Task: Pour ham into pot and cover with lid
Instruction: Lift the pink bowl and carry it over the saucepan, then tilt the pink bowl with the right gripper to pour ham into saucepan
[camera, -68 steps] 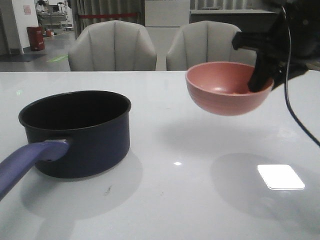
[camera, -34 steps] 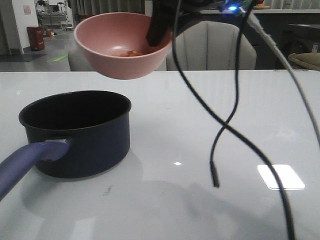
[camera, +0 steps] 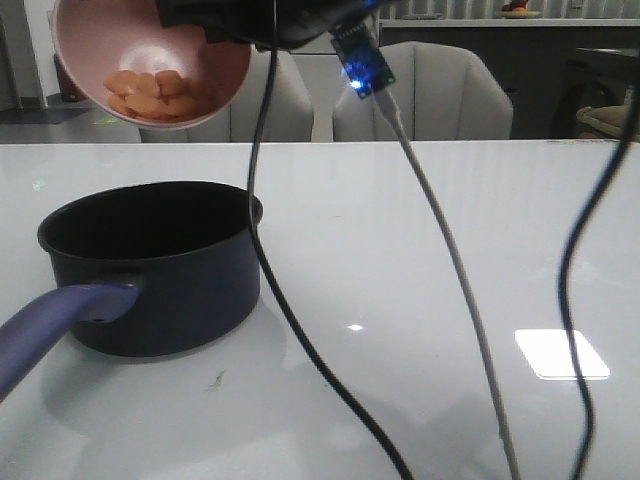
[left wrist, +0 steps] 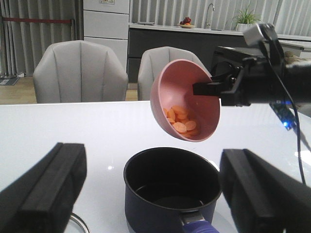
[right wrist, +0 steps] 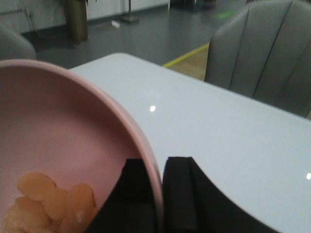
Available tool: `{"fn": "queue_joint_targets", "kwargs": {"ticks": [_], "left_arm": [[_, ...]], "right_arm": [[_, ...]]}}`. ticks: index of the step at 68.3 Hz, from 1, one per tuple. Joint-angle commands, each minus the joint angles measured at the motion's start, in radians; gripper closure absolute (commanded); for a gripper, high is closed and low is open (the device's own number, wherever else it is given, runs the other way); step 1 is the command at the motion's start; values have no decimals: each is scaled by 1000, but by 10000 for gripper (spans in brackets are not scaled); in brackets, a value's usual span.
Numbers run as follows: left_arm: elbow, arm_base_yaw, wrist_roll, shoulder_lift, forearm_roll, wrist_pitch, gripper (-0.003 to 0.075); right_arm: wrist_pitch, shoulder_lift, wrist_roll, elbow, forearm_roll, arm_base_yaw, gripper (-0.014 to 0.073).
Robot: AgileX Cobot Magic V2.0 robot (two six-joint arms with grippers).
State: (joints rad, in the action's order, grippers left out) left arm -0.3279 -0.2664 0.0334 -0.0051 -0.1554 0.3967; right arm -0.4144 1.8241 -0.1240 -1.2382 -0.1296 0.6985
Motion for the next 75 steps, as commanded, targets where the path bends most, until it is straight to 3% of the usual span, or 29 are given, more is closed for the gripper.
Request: {"fn": "queue_joint_targets", "kwargs": {"ticks": [1,37,45,54,75], "left_arm": [[-25,-7,-2,21,-9,-75,115],[-25,-7,-2,21,-9,-75,115],[-25,-7,-2,21,-9,-75,115],[-25,-7,-2,21,-9,-75,115],[-25,-7,-2,21,-9,-75,115]], "right_arm": [[-352,-27,-100,38,9,-1,456],[-871,205,-924,50,19,74,456],[-873,224,-1027,50,31,76,456],[-873,228,-995,52,24,76,456],[-815,186,-358,52,-33,76,456]]}}
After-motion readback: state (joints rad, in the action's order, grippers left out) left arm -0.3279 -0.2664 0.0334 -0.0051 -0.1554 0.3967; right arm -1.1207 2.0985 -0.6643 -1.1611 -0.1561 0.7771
